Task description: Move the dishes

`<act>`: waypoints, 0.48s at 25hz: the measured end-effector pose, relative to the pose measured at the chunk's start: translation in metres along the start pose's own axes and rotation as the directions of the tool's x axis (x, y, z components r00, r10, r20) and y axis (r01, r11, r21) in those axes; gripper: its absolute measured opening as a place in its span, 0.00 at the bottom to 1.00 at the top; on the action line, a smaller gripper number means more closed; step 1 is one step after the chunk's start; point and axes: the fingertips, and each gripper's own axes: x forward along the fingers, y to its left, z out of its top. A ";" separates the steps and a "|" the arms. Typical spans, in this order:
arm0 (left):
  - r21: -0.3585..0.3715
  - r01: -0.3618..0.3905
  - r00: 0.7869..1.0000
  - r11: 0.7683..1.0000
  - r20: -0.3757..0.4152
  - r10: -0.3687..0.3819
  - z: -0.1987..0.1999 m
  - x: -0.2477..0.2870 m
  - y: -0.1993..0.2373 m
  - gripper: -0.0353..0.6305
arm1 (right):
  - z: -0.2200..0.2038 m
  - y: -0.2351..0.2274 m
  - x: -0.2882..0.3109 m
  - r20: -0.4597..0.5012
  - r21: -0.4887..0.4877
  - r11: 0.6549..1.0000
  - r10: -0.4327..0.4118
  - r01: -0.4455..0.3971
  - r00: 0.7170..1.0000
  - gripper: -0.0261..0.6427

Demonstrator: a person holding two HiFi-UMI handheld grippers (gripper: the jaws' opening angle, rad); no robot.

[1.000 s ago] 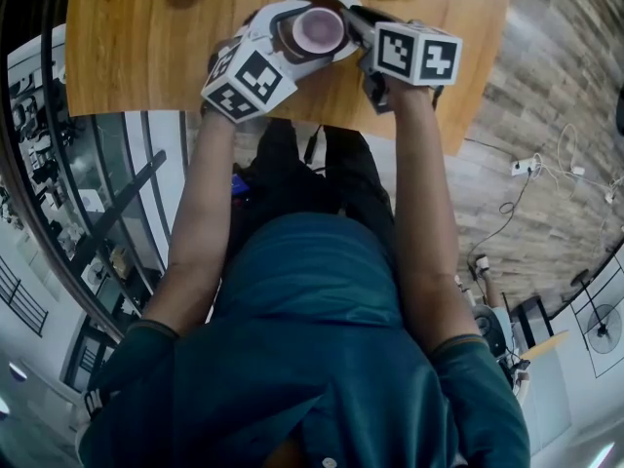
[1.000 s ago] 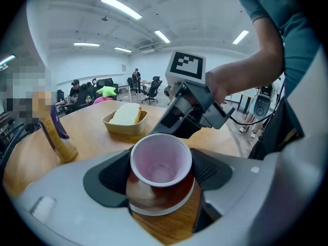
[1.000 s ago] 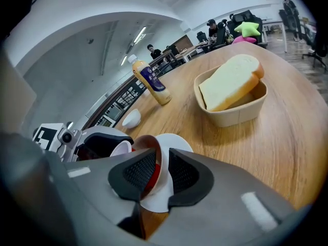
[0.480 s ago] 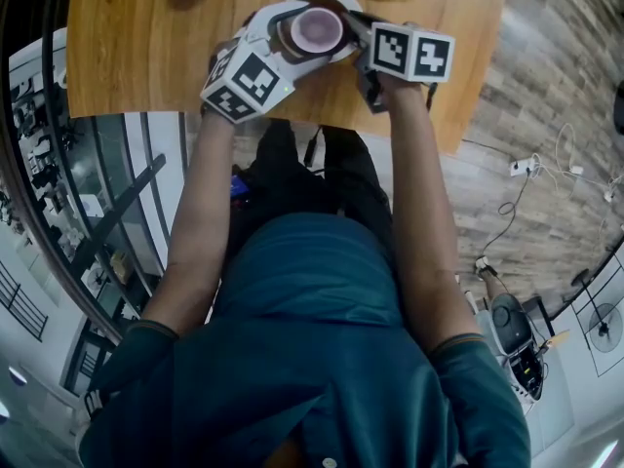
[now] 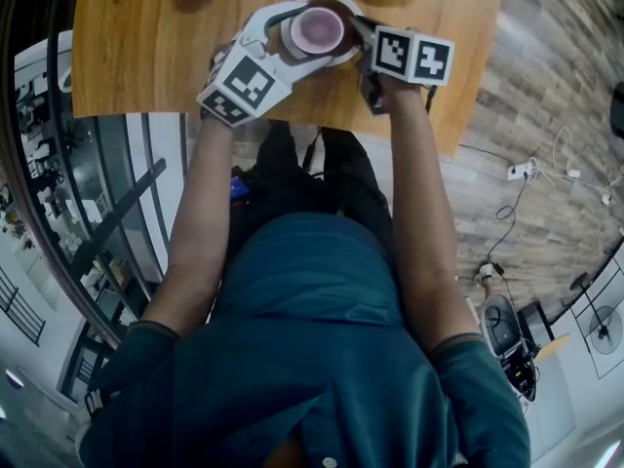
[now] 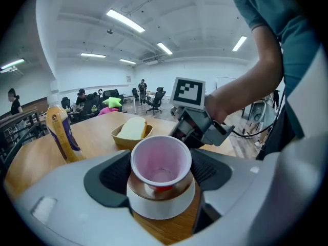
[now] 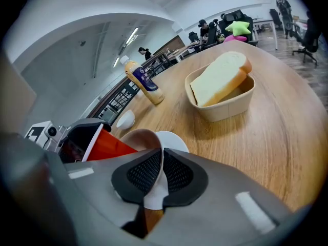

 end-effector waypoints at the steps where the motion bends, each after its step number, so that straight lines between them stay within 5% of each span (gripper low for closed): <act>1: -0.002 -0.005 1.000 1.000 0.010 0.005 0.003 -0.003 0.001 0.58 | 0.001 0.000 -0.001 0.002 0.000 1.000 -0.004 0.004 1.000 0.08; 12: -0.061 -0.062 0.987 0.996 0.146 0.070 0.045 -0.036 0.025 0.58 | 0.007 -0.005 -0.011 0.005 0.004 0.999 -0.050 0.050 0.999 0.08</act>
